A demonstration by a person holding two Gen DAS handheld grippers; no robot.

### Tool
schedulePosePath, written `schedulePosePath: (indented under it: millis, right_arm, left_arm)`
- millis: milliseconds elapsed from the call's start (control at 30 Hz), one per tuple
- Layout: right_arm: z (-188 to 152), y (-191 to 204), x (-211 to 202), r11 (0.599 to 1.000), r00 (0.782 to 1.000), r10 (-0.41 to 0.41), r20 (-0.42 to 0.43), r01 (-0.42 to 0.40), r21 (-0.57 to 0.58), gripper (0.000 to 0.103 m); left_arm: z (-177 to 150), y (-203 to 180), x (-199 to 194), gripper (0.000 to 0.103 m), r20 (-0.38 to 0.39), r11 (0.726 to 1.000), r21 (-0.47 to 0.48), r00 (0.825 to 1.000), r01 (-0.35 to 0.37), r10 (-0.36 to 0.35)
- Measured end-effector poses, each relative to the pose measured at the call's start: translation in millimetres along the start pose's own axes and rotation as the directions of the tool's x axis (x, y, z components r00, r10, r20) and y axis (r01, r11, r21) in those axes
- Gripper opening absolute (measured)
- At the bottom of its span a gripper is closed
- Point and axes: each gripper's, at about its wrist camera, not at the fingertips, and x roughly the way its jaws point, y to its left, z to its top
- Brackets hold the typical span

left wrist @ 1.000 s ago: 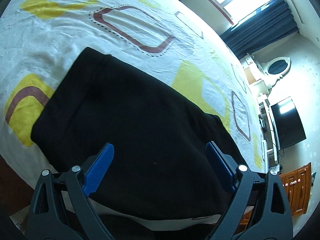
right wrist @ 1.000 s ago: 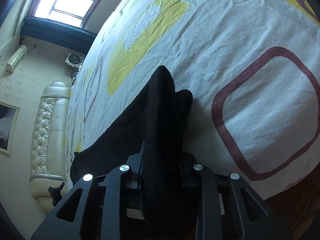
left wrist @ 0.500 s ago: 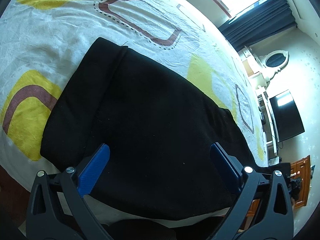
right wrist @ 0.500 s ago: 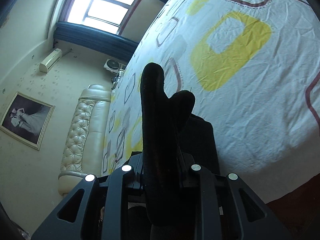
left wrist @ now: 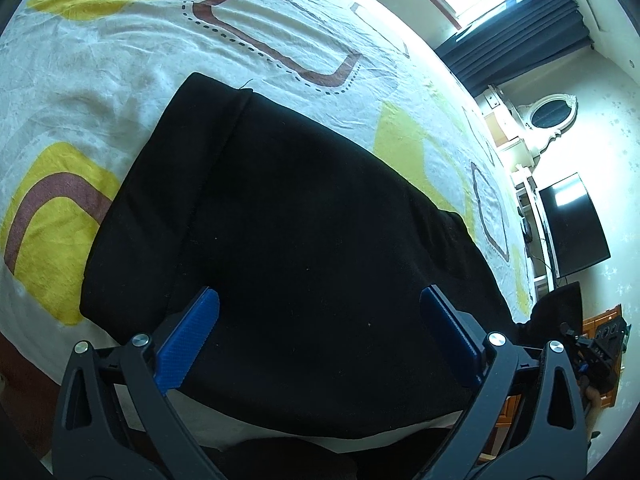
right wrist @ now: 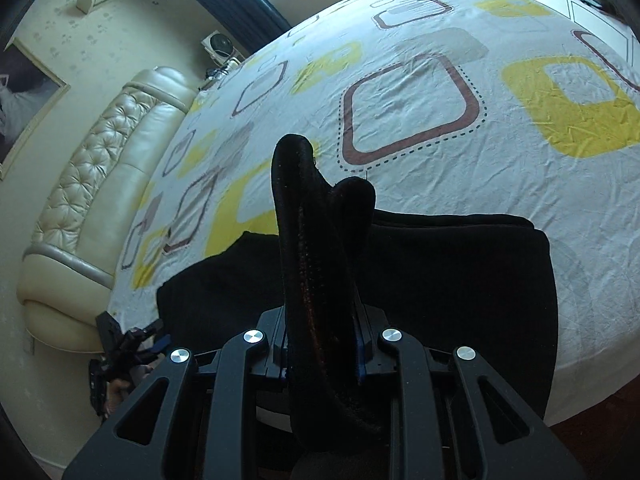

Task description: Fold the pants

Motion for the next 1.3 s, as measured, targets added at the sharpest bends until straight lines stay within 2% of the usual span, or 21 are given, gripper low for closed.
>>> schedulePosePath:
  millis: [267,467,600,767,867,933,1000,1067,1200,1300]
  right_arm:
    - [-30.9,37.2,77.0,0.987,0.987,-0.15,-0.062,0.147,-0.057,0.023]
    - [-45.3,61.2,102.9,0.963,0.966,-0.253,-0.051,0.247,-0.111,0.023]
    - [-50.6,71.1,109.0,0.954,0.961,-0.273,-0.038,0.265,-0.138,0.032]
    - [-58.4,83.0,111.7,0.971,0.977,-0.208,-0.05,0.2,-0.133,0.042]
    - [-64.3,91.8,115.3,0.989,0.991,-0.112,-0.076,0.103,-0.104,0.046]
    - [-68.5,99.4,117.9,0.991,0.992,-0.095,-0.078,0.086,-0.104,0.06]
    - [-71.6,107.3,117.1,0.989,0.995,-0.079,-0.065,0.071,-0.128,0.064]
    - [-73.4,111.2,109.8,0.993,0.999,0.019,-0.044,-0.024,-0.112,0.064]
    - [-75.1,126.5,92.5,0.97,0.975,0.214,-0.052,-0.219,-0.104,0.064]
    - [-69.8,125.7,70.3,0.957,0.965,0.259,-0.049,-0.263,-0.123,0.065]
  left_arm:
    - [-2.3,-5.5,2.4,0.1,-0.002,0.999,0.027,1.0,-0.025,0.026]
    - [-1.8,-7.4,3.2,0.1,-0.005,0.999,0.034,0.999,-0.031,0.031]
    - [-1.3,-6.5,4.6,0.1,-0.006,0.999,0.03,1.0,-0.029,0.03]
    - [-1.4,-6.7,4.7,0.1,-0.007,0.999,0.031,1.0,-0.03,0.031]
    - [-1.7,-6.5,5.1,0.1,-0.007,0.999,0.032,0.999,-0.031,0.031]
    - [-2.0,-6.7,4.7,0.1,-0.007,0.999,0.032,1.0,-0.031,0.031]
    - [-0.5,-6.6,6.6,0.1,-0.008,0.999,0.039,0.999,-0.031,0.031]
    - [-0.1,-6.2,7.6,0.1,-0.009,0.999,0.043,0.999,-0.032,0.032]
    - [-2.5,-5.9,7.2,0.1,-0.009,0.998,0.054,0.999,-0.036,0.036]
    - [-2.5,-4.8,7.2,0.1,-0.01,0.998,0.059,0.999,-0.03,0.03]
